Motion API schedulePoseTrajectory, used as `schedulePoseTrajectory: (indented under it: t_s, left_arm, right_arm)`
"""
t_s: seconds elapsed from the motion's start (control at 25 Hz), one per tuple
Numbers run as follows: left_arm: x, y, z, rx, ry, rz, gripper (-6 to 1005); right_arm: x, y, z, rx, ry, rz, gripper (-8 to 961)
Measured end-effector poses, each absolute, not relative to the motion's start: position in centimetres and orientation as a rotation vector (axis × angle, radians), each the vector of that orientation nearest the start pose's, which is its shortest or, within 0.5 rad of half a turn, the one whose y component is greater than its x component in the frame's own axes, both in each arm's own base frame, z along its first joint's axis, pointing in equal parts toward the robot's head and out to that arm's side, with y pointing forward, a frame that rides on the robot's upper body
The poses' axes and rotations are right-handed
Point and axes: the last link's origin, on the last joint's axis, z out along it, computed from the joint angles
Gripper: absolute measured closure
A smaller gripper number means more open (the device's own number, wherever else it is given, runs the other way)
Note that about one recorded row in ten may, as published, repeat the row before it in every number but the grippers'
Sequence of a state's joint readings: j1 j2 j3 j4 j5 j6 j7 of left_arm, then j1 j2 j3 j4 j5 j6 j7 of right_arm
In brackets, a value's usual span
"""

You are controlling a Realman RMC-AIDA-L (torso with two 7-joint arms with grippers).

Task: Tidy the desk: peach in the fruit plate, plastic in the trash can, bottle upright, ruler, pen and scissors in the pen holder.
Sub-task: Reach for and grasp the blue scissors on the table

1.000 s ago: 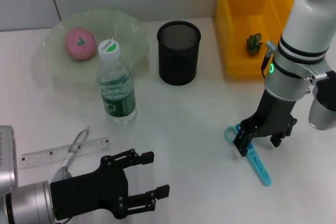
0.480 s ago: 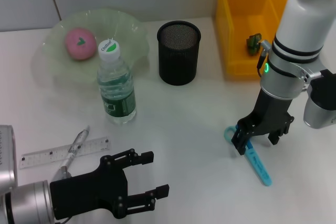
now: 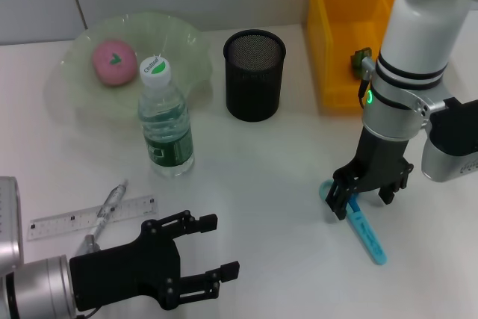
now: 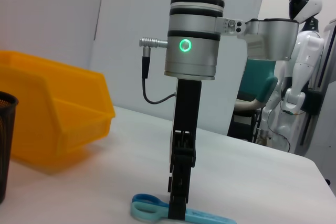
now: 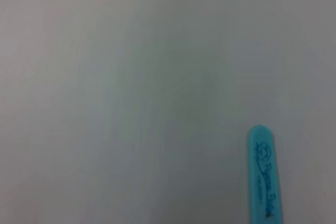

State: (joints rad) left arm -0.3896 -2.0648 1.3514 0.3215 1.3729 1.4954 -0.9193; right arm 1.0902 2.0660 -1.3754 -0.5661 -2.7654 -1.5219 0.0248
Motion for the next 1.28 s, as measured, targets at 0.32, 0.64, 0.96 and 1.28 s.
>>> schedulePoseTrajectory:
  t_s: [0.32, 0.64, 0.96, 1.28]
  left_arm:
    - [-27.36, 24.62, -7.90, -2.824, -0.461, -0.917, 214]
    - [-27.45, 24.50, -7.90, -2.837, -0.455, -0.907, 214]
    - [-27.43, 24.47, -7.93, -2.846, -0.453, -0.902, 214]
    - [-27.54, 24.31, -7.95, -2.846, -0.452, -0.900, 214]
  right_arm:
    - [18.33, 38.08, -5.10, 1.490, 1.865, 0.518, 149]
    - [18.38, 37.91, -5.18, 1.488, 1.849, 0.523, 201]
    - [18.09, 37.66, -5.40, 1.517, 1.793, 0.575, 280]
    - [17.83, 37.59, -5.60, 1.521, 1.800, 0.568, 430]
